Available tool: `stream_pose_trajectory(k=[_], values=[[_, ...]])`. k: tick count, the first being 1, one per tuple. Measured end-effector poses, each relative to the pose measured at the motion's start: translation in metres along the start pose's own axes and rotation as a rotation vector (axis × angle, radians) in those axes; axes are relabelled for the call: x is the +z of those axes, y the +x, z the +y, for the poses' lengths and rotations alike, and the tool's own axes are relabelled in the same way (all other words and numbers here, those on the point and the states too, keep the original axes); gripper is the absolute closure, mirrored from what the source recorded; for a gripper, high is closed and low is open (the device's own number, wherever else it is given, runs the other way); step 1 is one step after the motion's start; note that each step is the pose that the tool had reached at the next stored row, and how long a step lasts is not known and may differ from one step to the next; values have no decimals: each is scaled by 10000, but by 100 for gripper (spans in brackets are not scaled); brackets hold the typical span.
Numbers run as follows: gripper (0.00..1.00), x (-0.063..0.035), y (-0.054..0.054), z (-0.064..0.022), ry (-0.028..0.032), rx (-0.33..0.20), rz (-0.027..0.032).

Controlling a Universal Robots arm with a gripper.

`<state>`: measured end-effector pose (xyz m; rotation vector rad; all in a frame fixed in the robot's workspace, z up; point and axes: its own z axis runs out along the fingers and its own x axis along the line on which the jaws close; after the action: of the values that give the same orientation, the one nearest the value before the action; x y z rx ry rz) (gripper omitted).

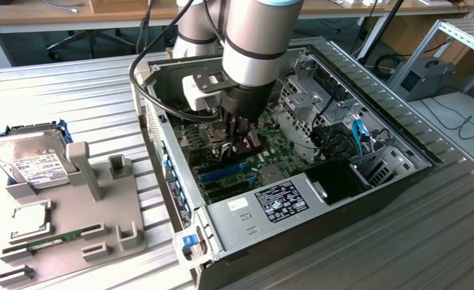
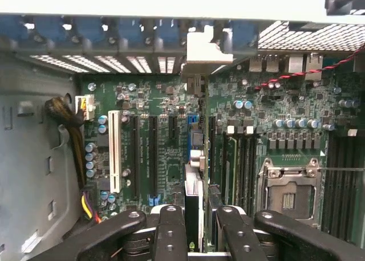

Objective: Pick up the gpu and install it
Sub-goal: 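Insert the gpu into the slot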

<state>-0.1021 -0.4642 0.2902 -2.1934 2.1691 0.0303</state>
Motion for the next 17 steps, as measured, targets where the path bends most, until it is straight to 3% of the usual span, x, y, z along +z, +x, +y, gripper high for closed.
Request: stream_pose_trajectory(k=[10,14,15,17], values=[[74,95,-26,73,0,29,34],[74,126,-25,76,2,86,87],[74,138,-24,77,3,99,132],[74,160,-23,77,3,127,281]])
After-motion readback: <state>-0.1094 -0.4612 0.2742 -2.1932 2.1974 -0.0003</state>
